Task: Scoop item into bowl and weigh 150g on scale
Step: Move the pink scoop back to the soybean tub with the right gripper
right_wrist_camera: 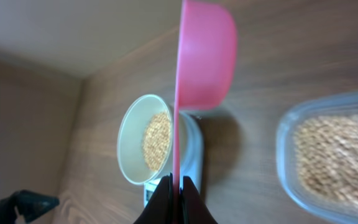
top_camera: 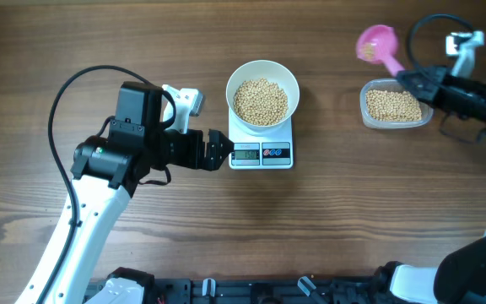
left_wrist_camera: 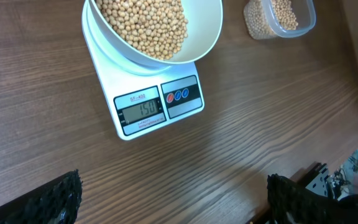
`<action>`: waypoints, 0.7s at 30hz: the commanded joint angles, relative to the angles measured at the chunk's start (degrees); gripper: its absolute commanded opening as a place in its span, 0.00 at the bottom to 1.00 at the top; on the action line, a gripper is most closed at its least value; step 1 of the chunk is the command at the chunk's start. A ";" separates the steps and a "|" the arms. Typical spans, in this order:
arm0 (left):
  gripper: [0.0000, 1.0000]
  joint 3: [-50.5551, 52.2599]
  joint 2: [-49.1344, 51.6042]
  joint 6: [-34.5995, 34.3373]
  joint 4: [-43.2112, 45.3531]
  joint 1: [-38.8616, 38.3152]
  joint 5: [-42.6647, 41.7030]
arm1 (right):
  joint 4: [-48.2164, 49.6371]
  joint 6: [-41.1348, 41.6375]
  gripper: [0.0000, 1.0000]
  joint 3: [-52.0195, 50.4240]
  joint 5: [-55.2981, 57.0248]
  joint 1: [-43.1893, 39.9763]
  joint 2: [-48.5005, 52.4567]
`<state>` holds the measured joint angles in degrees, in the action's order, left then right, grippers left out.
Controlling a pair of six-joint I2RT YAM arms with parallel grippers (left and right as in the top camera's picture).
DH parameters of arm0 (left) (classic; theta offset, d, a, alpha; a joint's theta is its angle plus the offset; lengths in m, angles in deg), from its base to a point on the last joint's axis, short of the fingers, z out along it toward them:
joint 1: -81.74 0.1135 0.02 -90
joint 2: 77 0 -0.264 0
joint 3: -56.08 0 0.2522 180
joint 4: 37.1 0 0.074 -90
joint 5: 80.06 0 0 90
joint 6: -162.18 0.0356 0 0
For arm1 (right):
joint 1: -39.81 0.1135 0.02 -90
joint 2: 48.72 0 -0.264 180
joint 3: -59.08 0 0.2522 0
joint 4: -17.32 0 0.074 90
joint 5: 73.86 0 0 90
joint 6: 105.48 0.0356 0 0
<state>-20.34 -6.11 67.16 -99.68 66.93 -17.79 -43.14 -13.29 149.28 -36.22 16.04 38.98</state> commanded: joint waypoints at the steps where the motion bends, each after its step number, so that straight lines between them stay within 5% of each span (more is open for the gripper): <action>1: 1.00 -1.16 -0.04 0.09 0.17 0.42 0.17 | -4.46 -5.68 0.04 0.81 4.66 -4.33 -2.12; 8: 1.00 -1.16 -0.04 0.09 0.17 0.42 0.17 | -11.04 -9.81 0.04 0.81 30.23 -6.58 -2.10; 18: 1.00 -1.16 -0.04 0.09 0.20 0.42 0.17 | -9.62 -10.99 0.04 -0.81 37.40 1.81 -1.66; 21: 1.00 -1.16 -0.04 0.11 0.20 0.42 0.17 | -6.45 -4.83 0.04 -0.83 37.40 3.41 -0.92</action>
<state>-20.34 -6.11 67.16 -99.65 66.93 -17.76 -50.09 -21.77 149.04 -0.05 19.14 37.95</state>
